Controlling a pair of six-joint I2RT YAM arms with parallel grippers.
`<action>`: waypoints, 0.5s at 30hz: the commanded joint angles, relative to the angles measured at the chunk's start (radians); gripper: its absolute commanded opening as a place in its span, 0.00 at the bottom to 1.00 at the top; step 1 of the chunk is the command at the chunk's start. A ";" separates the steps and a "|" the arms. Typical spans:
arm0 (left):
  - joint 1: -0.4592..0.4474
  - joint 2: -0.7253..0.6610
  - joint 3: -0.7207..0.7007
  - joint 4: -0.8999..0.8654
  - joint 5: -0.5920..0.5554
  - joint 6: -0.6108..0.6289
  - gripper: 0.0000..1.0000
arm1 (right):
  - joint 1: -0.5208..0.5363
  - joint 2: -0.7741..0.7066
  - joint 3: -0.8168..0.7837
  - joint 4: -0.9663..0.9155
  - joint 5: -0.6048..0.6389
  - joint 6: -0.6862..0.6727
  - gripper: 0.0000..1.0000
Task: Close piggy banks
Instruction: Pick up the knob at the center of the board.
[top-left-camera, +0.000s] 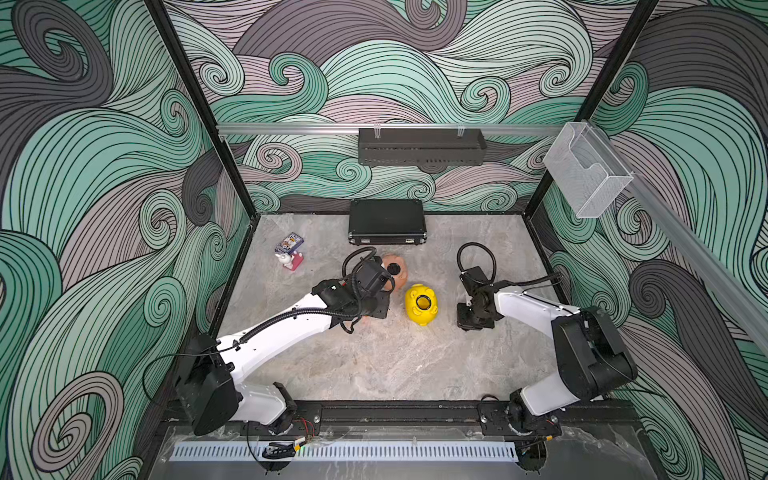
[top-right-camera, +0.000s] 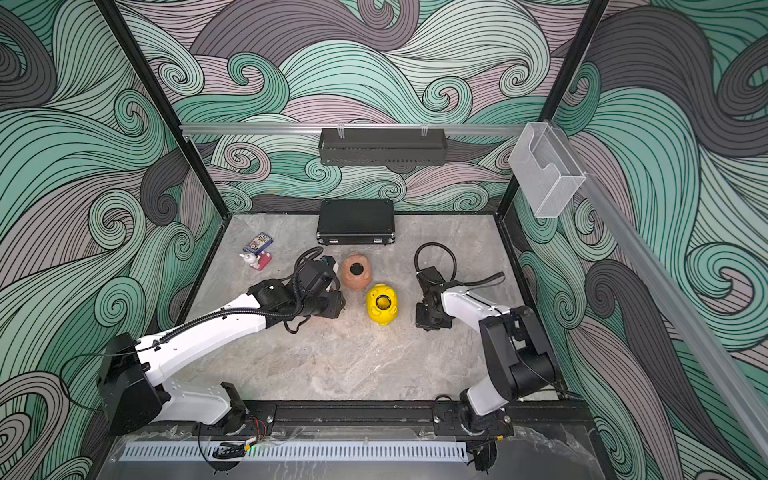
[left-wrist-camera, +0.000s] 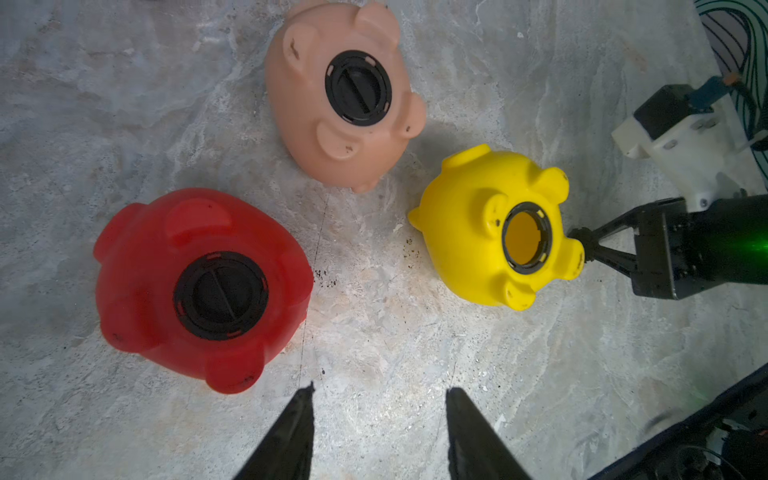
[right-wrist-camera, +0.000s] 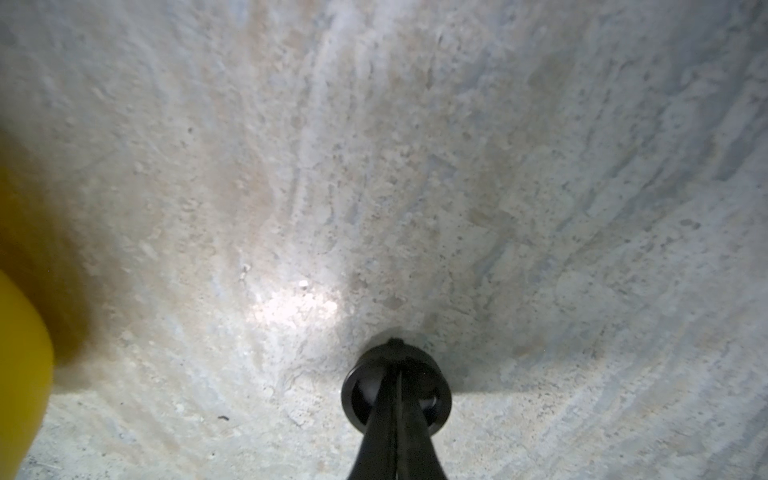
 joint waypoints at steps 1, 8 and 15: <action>0.006 -0.028 0.004 0.000 -0.002 0.013 0.52 | 0.006 0.022 -0.001 -0.011 0.010 -0.001 0.00; 0.006 -0.028 0.009 0.017 0.011 0.014 0.52 | 0.006 -0.032 0.005 -0.020 0.027 -0.014 0.00; 0.009 -0.027 -0.002 0.031 0.040 0.009 0.52 | 0.005 -0.150 0.050 -0.067 0.033 -0.042 0.00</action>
